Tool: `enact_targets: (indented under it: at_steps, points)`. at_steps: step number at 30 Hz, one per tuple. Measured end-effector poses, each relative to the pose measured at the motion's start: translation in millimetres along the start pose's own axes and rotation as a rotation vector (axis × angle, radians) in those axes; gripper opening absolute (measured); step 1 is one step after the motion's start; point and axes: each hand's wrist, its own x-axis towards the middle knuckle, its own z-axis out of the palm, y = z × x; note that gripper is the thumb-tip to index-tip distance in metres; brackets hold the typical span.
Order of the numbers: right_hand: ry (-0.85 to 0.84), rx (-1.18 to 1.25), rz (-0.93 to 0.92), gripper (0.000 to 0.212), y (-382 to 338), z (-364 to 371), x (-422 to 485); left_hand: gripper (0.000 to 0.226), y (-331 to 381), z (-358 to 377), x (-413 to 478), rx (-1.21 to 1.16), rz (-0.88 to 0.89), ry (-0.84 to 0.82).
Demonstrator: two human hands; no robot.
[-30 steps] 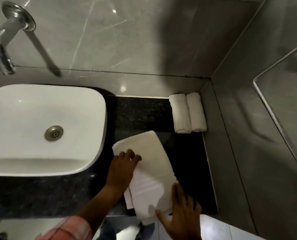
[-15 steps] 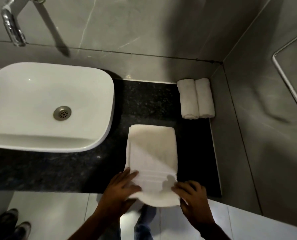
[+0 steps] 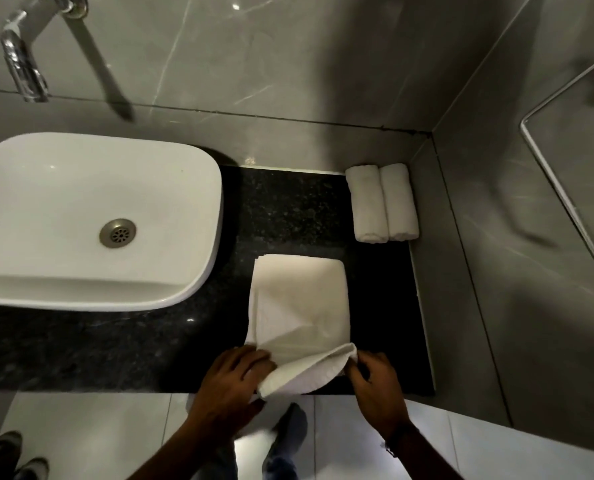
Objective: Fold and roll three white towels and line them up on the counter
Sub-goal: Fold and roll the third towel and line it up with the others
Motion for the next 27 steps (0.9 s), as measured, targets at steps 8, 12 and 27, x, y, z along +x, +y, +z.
enact_targets:
  at_steps: [8,12,27]
  points:
    - [0.033,-0.059,0.084,0.031,-16,3,11,0.028,4,-18,28,-0.278,-0.303,0.231]
    - [0.136,-0.1,0.122,0.027,-21,5,13,0.033,21,-24,48,-0.474,-0.646,0.312]
    - [-0.084,-0.397,-0.419,0.042,-8,-27,52,0.04,-22,-56,73,-0.175,-0.066,0.02]
